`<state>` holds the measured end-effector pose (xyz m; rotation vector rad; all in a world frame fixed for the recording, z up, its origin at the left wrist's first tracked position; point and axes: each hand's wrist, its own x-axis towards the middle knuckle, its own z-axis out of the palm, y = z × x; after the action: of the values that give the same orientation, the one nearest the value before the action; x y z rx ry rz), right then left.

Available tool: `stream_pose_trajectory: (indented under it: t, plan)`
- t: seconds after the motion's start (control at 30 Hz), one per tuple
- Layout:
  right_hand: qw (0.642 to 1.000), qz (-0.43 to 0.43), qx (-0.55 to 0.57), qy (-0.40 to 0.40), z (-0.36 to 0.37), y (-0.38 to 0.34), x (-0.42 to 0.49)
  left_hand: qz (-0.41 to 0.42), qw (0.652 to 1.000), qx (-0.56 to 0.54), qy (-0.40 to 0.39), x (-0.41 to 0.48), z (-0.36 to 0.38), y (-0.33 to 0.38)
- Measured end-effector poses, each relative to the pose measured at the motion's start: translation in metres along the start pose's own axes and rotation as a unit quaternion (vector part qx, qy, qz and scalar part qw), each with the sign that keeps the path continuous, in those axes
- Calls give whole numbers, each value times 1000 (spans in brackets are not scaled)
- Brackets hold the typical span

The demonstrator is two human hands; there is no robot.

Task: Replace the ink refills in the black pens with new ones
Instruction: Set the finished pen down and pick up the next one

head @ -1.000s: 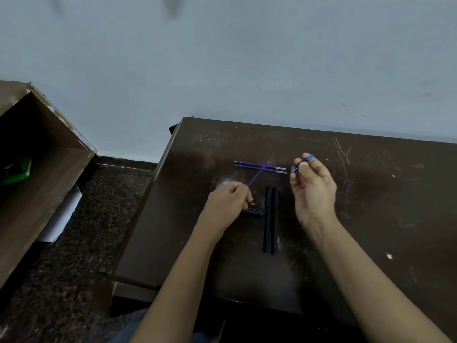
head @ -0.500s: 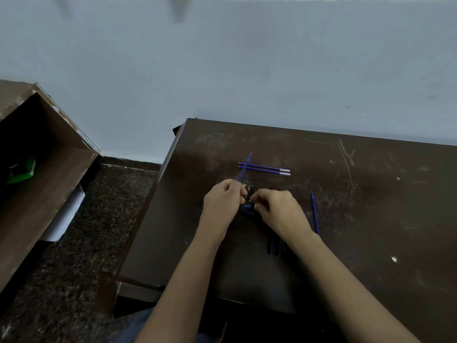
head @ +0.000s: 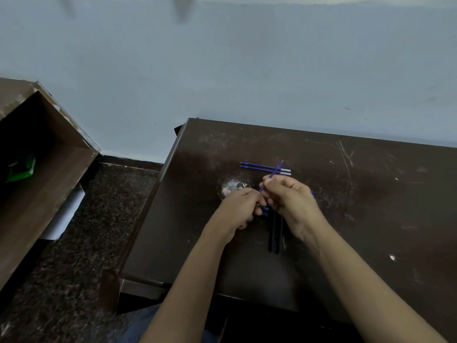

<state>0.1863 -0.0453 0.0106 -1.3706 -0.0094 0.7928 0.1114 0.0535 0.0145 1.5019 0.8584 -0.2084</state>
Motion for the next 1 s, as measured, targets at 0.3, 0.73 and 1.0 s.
stream_pose_trajectory:
  t: [0.3, 0.73, 1.0]
  plan:
    - [877, -250, -409, 36, -7, -63, 49, -10, 996, -36, 80, 3, -4, -1]
    - [607, -218, -761, -77, 1, -14, 88, 5, 995, -19, 96, 9, -5, -7]
    - [610, -237, -754, -60, 1, -12, 94, 2, 996, -13, 93, 11, -6, -9]
